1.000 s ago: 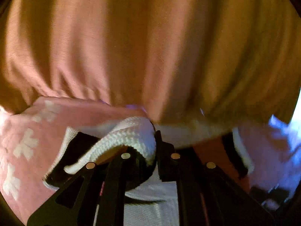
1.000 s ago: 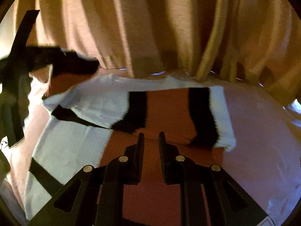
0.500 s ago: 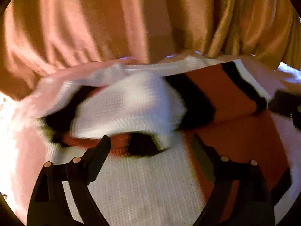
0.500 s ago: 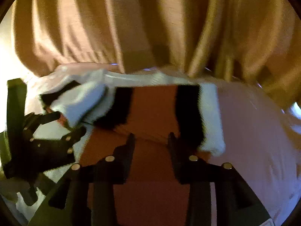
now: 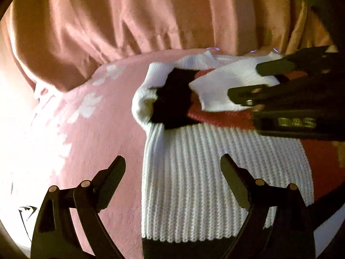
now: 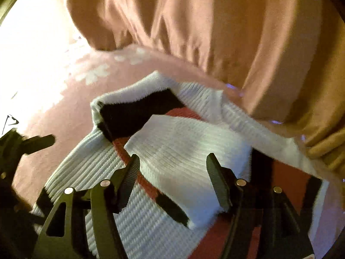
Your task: Fold small clothes
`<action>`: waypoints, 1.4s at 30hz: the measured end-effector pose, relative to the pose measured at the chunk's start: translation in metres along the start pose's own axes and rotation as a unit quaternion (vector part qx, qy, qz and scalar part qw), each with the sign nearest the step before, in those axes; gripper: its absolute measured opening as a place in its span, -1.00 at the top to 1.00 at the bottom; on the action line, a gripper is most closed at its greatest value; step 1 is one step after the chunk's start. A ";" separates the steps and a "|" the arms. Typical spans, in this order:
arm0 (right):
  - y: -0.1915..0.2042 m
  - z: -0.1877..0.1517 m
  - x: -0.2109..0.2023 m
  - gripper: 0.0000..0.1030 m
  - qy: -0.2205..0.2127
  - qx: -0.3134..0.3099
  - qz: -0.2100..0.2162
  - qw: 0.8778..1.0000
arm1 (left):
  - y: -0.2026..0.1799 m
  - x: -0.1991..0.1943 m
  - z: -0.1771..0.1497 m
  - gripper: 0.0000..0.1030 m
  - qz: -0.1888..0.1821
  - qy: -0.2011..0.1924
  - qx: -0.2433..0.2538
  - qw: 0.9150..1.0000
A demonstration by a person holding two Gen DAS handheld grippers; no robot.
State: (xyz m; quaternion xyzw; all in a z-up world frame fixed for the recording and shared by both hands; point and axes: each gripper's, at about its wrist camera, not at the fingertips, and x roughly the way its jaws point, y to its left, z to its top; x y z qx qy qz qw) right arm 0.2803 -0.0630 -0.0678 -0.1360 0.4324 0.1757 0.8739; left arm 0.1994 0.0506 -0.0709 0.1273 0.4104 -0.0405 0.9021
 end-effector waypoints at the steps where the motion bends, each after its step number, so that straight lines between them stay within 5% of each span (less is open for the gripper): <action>1: 0.000 -0.001 0.007 -0.21 0.008 -0.001 -0.003 1.000 | 0.001 0.002 -0.001 -0.69 0.000 0.000 -0.001 1.000; 5: -0.006 -0.003 0.027 -0.03 0.025 0.022 0.005 0.999 | 0.002 0.007 -0.001 -0.70 -0.001 0.003 -0.004 1.000; 7: -0.015 -0.002 0.025 0.26 0.019 0.047 0.020 0.999 | 0.002 0.008 -0.002 -0.69 -0.004 0.004 -0.005 1.000; 8: -0.019 0.000 0.023 0.69 0.015 0.061 0.029 0.998 | 0.001 0.008 -0.003 -0.69 -0.002 0.006 -0.004 1.000; 9: -0.028 0.001 0.017 0.86 0.005 0.089 0.048 0.995 | 0.001 0.008 -0.004 -0.69 -0.003 0.006 -0.004 1.000; 11: -0.044 0.002 0.001 0.89 -0.027 0.134 0.062 0.989 | 0.000 0.009 -0.004 -0.69 -0.003 0.008 -0.003 1.000; 14: -0.090 -0.015 -0.043 0.89 -0.105 0.235 0.077 0.963 | -0.001 0.009 -0.005 -0.69 -0.005 0.008 -0.002 1.000; 17: -0.135 -0.058 -0.076 0.89 -0.145 0.315 0.019 0.938 | -0.003 0.010 -0.005 -0.69 -0.006 0.009 0.001 1.000; 20: -0.163 -0.102 -0.066 0.71 -0.080 0.324 -0.079 0.939 | -0.007 0.011 -0.005 -0.69 -0.008 0.011 0.000 1.000; 22: -0.176 -0.127 -0.049 0.70 -0.030 0.341 -0.061 0.938 | -0.009 0.012 -0.004 -0.70 -0.016 0.012 0.000 1.000; 25: -0.184 -0.145 -0.052 0.53 -0.033 0.364 -0.024 0.930 | -0.008 0.010 0.003 -0.70 -0.033 0.012 -0.012 0.999; 27: -0.184 -0.146 -0.064 -0.04 -0.046 0.354 -0.040 0.933 | -0.002 0.007 0.010 -0.73 -0.048 0.005 -0.029 0.998; 29: -0.187 -0.145 -0.069 -0.21 -0.056 0.349 -0.041 0.935 | 0.009 0.007 0.021 -0.81 -0.082 0.000 -0.066 0.994; 32: -0.199 -0.140 -0.059 -0.21 -0.051 0.372 -0.002 0.927 | 0.024 0.020 0.039 -0.82 -0.131 0.010 -0.121 0.984; 36: -0.213 -0.131 -0.044 -0.21 -0.059 0.410 0.071 0.908 | 0.041 0.046 0.061 -0.82 -0.146 0.012 -0.183 0.972; 42: -0.214 -0.129 -0.036 -0.27 -0.074 0.448 0.123 0.882 | 0.065 0.081 0.071 -0.82 -0.159 0.023 -0.282 0.946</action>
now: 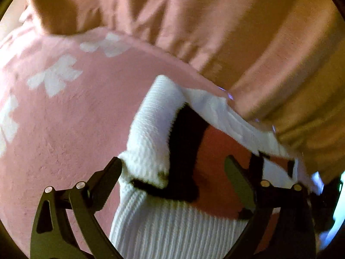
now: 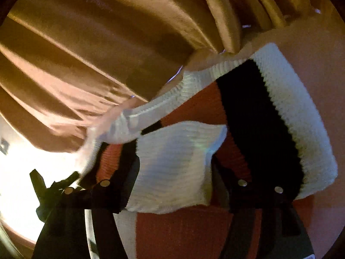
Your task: Fold small clothes
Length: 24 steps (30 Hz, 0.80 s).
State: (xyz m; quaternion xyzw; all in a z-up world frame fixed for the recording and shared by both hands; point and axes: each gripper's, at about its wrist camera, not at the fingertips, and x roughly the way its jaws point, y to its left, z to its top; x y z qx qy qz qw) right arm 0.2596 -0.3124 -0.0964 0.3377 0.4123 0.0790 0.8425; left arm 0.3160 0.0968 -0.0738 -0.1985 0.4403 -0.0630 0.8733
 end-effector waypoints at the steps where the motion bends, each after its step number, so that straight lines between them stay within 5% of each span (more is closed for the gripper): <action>1: 0.000 0.000 0.004 -0.27 0.002 -0.003 -0.014 1.000 | 0.001 0.002 0.001 -0.82 0.001 -0.003 -0.004 1.000; 4: 0.008 0.000 0.021 0.05 0.014 -0.044 -0.080 0.996 | 0.000 0.008 0.003 -0.67 0.016 -0.012 0.003 1.000; 5: 0.011 0.001 0.023 0.69 0.013 -0.056 -0.093 0.994 | -0.001 0.010 0.003 -0.38 0.017 -0.012 0.006 1.000; 6: 0.018 0.006 0.022 0.85 0.011 -0.062 -0.081 0.995 | -0.002 0.013 0.005 -0.20 0.016 -0.008 0.008 1.000; 8: 0.037 0.016 0.007 0.86 -0.023 -0.087 -0.057 0.994 | -0.003 0.010 0.011 0.27 0.014 -0.009 0.003 1.000; 10: 0.061 0.028 -0.023 0.86 -0.077 -0.132 -0.047 0.987 | -0.003 -0.006 0.021 0.46 -0.002 -0.038 -0.007 0.999; 14: 0.073 0.048 -0.063 0.86 -0.131 -0.176 -0.072 0.973 | -0.015 -0.036 0.030 0.43 0.012 -0.105 0.023 0.994; 16: 0.043 0.051 -0.042 0.85 -0.102 -0.172 -0.138 0.970 | -0.021 -0.021 0.026 0.43 0.024 -0.082 0.044 0.995; 19: -0.010 0.043 0.006 0.79 0.002 -0.151 -0.228 0.962 | -0.026 0.005 0.007 0.43 0.035 -0.034 0.056 0.997; 20: -0.015 0.038 0.004 0.73 0.000 -0.149 -0.225 0.963 | -0.032 0.008 -0.002 0.40 0.040 -0.025 0.066 0.997; 24: 0.021 0.020 -0.048 0.55 -0.105 -0.191 -0.257 0.941 | -0.059 0.007 -0.026 0.26 0.065 -0.027 0.131 0.989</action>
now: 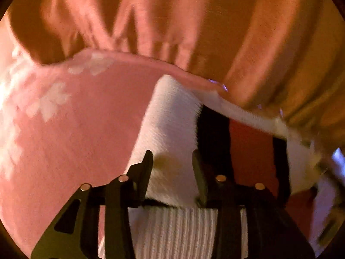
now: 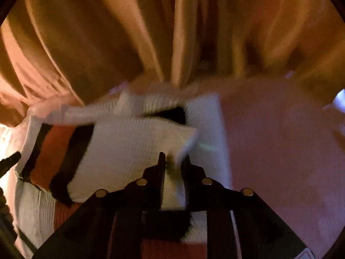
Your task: Fold small clothes
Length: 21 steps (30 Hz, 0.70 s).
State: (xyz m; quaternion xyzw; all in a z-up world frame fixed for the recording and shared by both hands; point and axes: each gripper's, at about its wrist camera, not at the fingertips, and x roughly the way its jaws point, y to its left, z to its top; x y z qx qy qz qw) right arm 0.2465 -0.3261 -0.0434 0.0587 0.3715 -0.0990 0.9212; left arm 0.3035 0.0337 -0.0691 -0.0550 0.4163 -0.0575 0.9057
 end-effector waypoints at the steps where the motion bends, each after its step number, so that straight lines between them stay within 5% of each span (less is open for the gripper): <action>1: 0.002 0.000 -0.011 0.52 -0.017 -0.005 -0.002 1.000 | -0.010 -0.003 -0.004 0.20 0.010 -0.007 0.023 1.000; 4: 0.020 -0.006 -0.016 0.52 -0.018 -0.034 0.007 0.999 | -0.028 -0.008 -0.011 0.07 0.038 -0.016 0.065 0.997; 8: 0.023 -0.029 0.038 0.62 0.078 -0.065 0.010 0.995 | -0.041 -0.010 -0.018 0.07 0.048 -0.007 0.084 0.995; 15: 0.042 -0.019 0.004 0.62 0.030 -0.073 0.024 0.997 | -0.046 -0.009 -0.026 0.05 0.081 -0.006 0.115 0.990; 21: 0.028 -0.039 0.035 0.63 0.069 -0.080 0.008 0.994 | -0.045 -0.010 -0.031 -0.08 0.089 -0.002 0.115 0.989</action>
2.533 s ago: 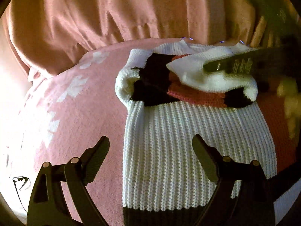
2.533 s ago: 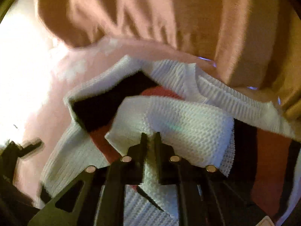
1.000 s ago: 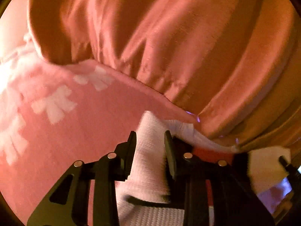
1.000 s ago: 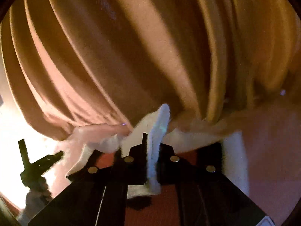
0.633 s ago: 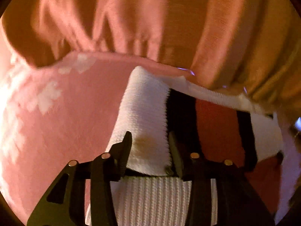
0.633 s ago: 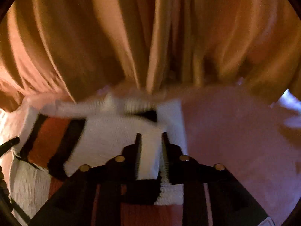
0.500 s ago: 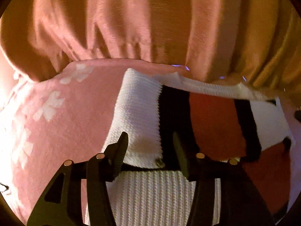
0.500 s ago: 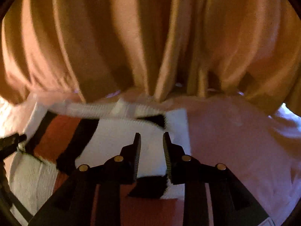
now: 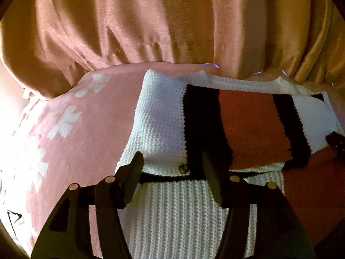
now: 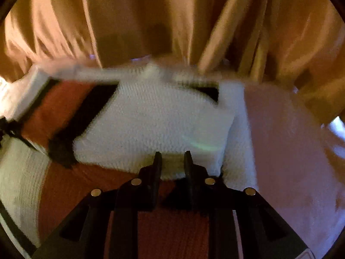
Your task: Fold small clothes
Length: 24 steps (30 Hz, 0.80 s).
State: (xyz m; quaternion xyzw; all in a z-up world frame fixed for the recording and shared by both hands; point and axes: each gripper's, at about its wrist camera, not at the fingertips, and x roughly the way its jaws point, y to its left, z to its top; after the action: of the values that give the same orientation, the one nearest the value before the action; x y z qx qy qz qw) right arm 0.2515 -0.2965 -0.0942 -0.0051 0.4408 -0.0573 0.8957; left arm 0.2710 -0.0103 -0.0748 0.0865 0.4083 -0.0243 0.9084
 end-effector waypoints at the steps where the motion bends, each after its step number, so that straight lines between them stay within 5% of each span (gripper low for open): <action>1: 0.000 0.002 -0.004 0.63 0.000 0.002 0.000 1.000 | -0.001 0.000 -0.001 -0.08 0.001 0.000 0.004 1.000; 6: -0.002 0.028 -0.034 0.62 -0.058 0.005 0.003 0.998 | -0.004 0.003 0.004 -0.09 0.006 -0.003 0.016 1.000; 12: -0.017 0.021 0.021 0.62 0.016 0.026 -0.024 0.999 | -0.012 0.022 0.015 -0.16 0.020 -0.002 0.023 1.000; 17: 0.006 0.005 -0.023 0.60 -0.037 0.030 -0.015 0.999 | -0.020 0.011 0.010 -0.23 0.009 -0.009 0.031 0.999; 24: 0.002 0.009 -0.033 0.58 -0.044 0.059 -0.009 0.997 | -0.022 0.001 0.007 -0.38 0.006 -0.010 0.031 0.999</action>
State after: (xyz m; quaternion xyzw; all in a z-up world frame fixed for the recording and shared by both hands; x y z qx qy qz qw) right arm 0.2390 -0.2915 -0.0625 0.0415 0.3969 -0.0911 0.9124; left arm 0.2739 -0.0326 -0.0739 0.1165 0.3981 -0.0326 0.9093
